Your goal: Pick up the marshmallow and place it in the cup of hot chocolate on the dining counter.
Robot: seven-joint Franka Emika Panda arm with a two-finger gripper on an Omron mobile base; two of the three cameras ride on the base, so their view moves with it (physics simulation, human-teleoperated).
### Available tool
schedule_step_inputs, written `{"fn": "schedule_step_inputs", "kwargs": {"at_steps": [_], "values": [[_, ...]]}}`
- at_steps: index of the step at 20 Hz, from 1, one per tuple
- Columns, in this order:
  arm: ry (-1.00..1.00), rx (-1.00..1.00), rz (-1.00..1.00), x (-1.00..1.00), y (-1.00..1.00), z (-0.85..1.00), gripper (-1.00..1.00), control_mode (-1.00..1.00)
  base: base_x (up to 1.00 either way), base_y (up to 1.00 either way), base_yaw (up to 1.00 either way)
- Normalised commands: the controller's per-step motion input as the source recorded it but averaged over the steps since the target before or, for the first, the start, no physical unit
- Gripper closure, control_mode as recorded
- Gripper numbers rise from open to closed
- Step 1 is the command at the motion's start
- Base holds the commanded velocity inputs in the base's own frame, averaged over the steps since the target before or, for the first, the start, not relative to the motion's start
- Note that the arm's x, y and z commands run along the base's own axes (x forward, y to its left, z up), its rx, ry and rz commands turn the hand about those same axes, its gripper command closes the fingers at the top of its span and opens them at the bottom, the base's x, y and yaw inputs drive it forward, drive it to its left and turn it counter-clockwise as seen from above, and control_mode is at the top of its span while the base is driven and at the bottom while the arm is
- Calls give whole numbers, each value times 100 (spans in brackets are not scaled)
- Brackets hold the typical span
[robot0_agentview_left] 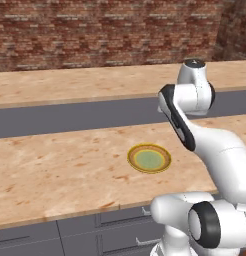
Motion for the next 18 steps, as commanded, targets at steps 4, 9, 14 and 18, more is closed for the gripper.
{"fn": "schedule_step_inputs", "kwargs": {"at_steps": [4,9,14,18], "values": [[-2,0,20,-63,0,31,100,-100,0,0,0],[0,0,20,-79,0,29,100,-100,0,0,0],[-2,0,15,-68,0,14,100,-100,0,0,0],[-9,0,10,-50,0,23,100,-100,0,0,0]]}}
